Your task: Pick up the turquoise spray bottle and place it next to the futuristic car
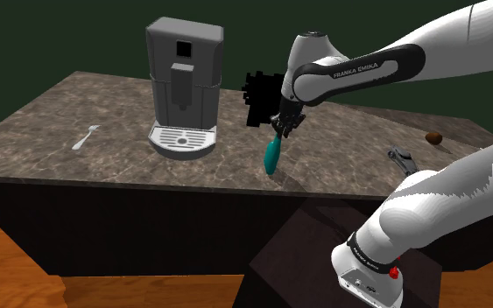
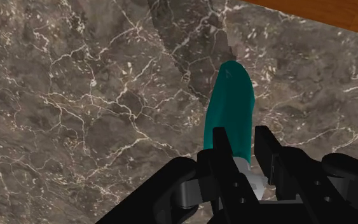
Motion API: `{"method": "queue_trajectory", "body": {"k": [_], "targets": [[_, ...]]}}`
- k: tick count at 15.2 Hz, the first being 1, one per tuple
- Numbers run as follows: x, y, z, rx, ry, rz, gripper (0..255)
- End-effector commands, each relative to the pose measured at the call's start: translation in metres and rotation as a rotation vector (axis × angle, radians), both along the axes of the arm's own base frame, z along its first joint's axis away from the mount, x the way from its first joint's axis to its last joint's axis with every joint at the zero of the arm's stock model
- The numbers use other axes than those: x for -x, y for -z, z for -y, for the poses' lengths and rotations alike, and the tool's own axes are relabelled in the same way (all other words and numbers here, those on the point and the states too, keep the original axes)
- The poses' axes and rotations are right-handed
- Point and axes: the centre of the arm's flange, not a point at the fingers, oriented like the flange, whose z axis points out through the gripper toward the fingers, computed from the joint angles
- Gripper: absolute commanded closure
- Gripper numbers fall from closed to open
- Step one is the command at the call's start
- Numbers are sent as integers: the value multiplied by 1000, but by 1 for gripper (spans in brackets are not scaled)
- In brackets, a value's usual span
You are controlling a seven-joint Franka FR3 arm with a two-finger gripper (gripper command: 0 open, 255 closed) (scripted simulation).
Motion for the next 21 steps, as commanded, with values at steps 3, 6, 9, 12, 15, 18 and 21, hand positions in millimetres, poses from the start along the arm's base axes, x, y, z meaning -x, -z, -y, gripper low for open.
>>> {"method": "queue_trajectory", "body": {"k": [3, 6, 9, 12, 15, 18, 21], "targets": [[0, -5, 0, 0, 0, 0, 255], [0, -21, 0, 0, 0, 0, 255], [0, -37, 0, 0, 0, 0, 255], [0, -53, 0, 0, 0, 0, 255], [0, -69, 0, 0, 0, 0, 255], [0, -84, 0, 0, 0, 0, 255], [0, -100, 0, 0, 0, 0, 255]]}}
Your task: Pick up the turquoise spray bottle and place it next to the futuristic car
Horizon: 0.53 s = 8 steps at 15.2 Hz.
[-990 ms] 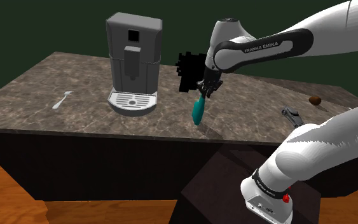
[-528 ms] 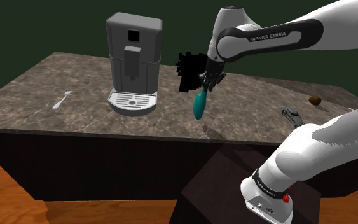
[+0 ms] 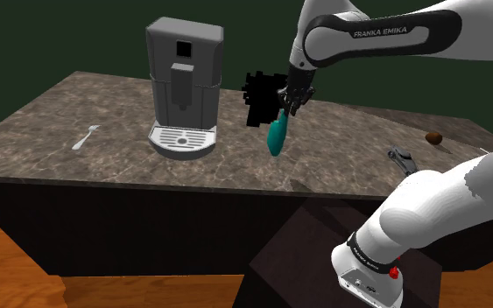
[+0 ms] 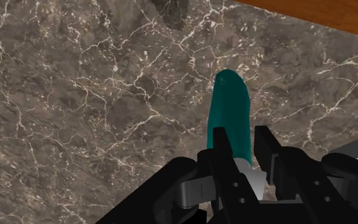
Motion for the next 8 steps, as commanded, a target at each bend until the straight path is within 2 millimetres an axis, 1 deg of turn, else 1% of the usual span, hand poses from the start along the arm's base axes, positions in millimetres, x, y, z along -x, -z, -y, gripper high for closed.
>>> {"method": "queue_trajectory", "body": {"k": [1, 8], "targets": [[1, -11, 0, 0, 0, 0, 255], [1, -48, 0, 0, 0, 0, 255]]}}
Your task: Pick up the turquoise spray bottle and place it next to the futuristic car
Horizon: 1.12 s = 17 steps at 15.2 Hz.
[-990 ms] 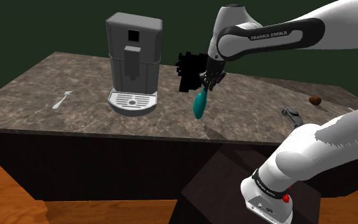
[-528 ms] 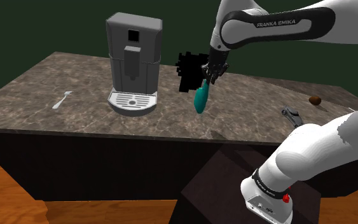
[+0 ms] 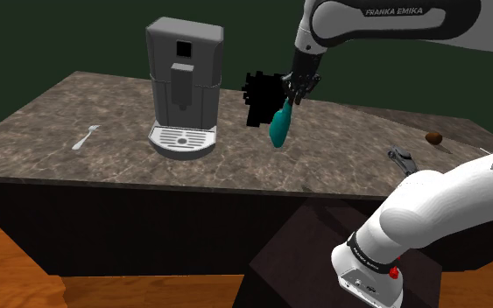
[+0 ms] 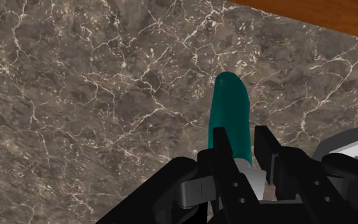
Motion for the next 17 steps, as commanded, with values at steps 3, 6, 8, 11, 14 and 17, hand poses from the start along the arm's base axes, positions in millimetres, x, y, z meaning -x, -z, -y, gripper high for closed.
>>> {"method": "queue_trajectory", "body": {"k": [3, 6, 8, 11, 14, 17], "targets": [[-2, -21, 0, 0, 0, 0, 255], [-2, -37, 0, 0, 0, 0, 255], [-2, -47, 0, 0, 0, 0, 255], [-2, -63, 0, 0, 0, 0, 255], [-2, -79, 0, 0, 0, 0, 255], [-2, -95, 0, 0, 0, 0, 255]]}}
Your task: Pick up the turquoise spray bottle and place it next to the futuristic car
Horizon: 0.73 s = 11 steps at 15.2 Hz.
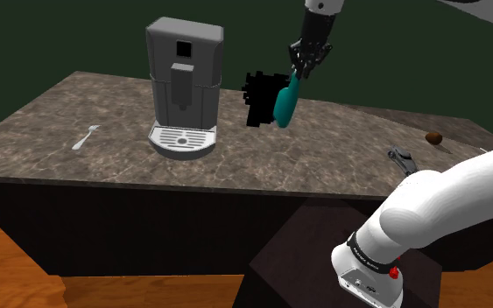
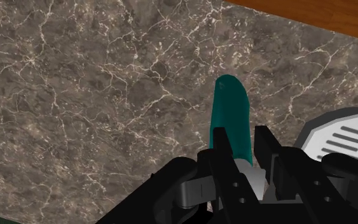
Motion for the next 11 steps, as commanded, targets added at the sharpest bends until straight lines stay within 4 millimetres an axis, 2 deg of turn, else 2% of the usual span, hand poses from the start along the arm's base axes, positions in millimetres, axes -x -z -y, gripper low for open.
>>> {"method": "queue_trajectory", "body": {"k": [1, 11], "targets": [[0, -11, 1, 0, 0, 0, 255], [0, -64, 1, 0, 0, 0, 255]]}}
